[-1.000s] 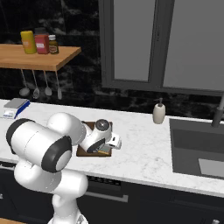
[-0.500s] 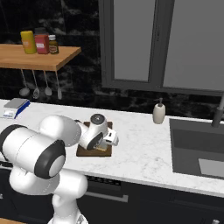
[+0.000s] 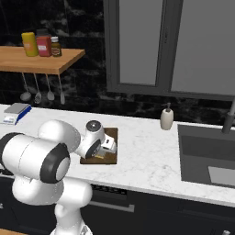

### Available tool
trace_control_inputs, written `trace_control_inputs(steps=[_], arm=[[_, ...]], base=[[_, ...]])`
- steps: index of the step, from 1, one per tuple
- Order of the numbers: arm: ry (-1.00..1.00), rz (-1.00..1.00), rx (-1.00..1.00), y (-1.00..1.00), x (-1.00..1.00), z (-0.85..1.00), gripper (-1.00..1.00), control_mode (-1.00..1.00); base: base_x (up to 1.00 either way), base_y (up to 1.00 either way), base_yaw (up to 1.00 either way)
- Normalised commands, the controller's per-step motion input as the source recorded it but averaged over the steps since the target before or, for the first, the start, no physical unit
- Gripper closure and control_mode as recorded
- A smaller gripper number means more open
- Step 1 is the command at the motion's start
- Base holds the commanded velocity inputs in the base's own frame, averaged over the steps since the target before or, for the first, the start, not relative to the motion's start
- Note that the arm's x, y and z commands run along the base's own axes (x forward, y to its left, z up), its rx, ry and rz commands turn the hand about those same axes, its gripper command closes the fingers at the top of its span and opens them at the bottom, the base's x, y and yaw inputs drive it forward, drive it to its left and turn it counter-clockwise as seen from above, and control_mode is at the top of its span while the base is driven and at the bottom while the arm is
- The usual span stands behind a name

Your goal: Pick up the sponge from the counter and clean the cutting board by briefly scrubbing or pressing down on the cutting board. Once finished, release the sponge.

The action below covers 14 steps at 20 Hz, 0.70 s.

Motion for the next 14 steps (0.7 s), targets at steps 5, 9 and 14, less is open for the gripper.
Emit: trace_control_inputs(steps=[5,9,14], arm=[[0.18,0.03,0.01,0.26,0.23,-0.62,1.00,-1.00],[-0.01,0.00,0.00,0.17,-0.13,-1.00,1.00,-1.00],[-0.04,0.00,0.01,0.01,0.28,0.15,1.00,-1.00]], base=[[0.00,0.00,0.00],[0.00,0.00,0.00],[0.00,0.00,0.00]])
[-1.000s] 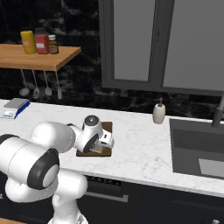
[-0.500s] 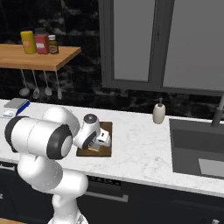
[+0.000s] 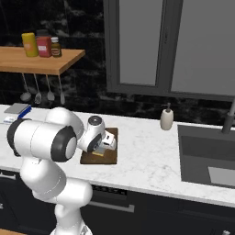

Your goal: Pick up the sponge from the counter and clean the cutting board by briefly scrubbing or pressing down on the cutting board. Once finished, release the sponge.

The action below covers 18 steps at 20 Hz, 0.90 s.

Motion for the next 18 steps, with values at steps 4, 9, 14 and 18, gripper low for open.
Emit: trace_control_inputs(steps=[4,9,14,18], arm=[[0.00,0.00,0.00,0.00,0.59,0.00,1.00,-1.00],[0.02,0.00,0.00,0.00,0.45,-0.32,1.00,-1.00],[0.00,0.00,0.00,0.00,0.05,-1.00,1.00,-1.00],[-0.03,0.00,0.03,-0.31,0.00,0.05,1.00,-1.00]], base=[[0.00,0.00,0.00],[0.00,0.00,0.00],[0.00,0.00,0.00],[0.00,0.00,0.00]])
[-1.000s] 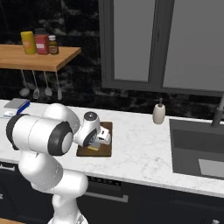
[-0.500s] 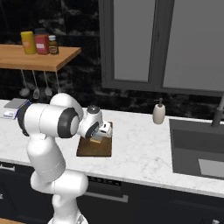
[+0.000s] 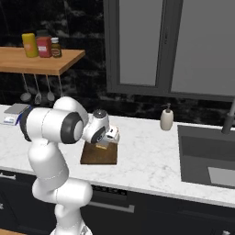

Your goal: Pick up the sponge from the counter and clean the cutting board by briefly scrubbing or pressing down on the cutting board. Once finished, release the sponge.

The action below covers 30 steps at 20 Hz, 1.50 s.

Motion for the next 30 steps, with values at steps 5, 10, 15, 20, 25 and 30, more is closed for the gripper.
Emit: trace_control_inputs(steps=[5,10,15,20,25,30], arm=[[0.00,0.00,0.09,-1.00,-0.11,0.32,1.00,-1.00],[0.04,0.00,0.03,-1.00,-0.14,0.11,1.00,-1.00],[0.01,-0.01,0.00,-1.00,-0.25,-0.12,1.00,-1.00],[0.00,-0.02,-0.02,-0.71,-0.23,-0.39,1.00,-1.00],[0.00,0.00,-0.07,-0.07,-0.13,-0.51,1.00,-1.00],[0.00,0.00,0.00,0.00,0.00,-0.10,-1.00,-1.00]], base=[[0.00,0.00,0.00],[0.00,0.00,0.00],[0.00,0.00,0.00],[0.00,0.00,0.00],[0.00,0.00,0.00],[0.00,0.00,0.00]])
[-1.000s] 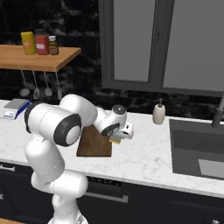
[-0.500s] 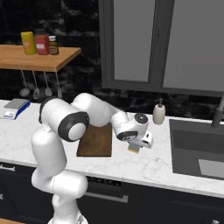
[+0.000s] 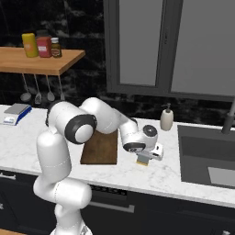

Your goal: Pick up the sponge from the counter and clean the cutting board by briefly scrubbing or pressing down on the cutting board. Once finished, release the sponge.

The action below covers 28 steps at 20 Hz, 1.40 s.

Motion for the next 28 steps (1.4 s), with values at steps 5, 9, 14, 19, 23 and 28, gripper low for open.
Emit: trace_control_inputs(steps=[5,9,14,19,23,28], arm=[[0.00,0.00,0.00,0.00,0.00,0.00,-1.00,-1.00],[0.00,0.00,0.00,0.00,0.00,0.00,-1.00,-1.00],[0.00,0.00,0.00,0.00,0.00,0.11,-1.00,-1.00],[0.00,0.00,0.00,0.00,-0.30,0.74,-1.00,-1.00],[0.00,0.00,-0.04,0.29,-0.67,0.98,-1.00,-1.00],[0.00,0.00,-0.11,0.93,-0.35,0.91,-1.00,-1.00]], base=[[0.00,0.00,0.00],[0.00,0.00,0.00],[0.00,0.00,0.00],[0.00,0.00,0.00],[0.00,0.00,0.00],[0.00,0.00,0.00]])
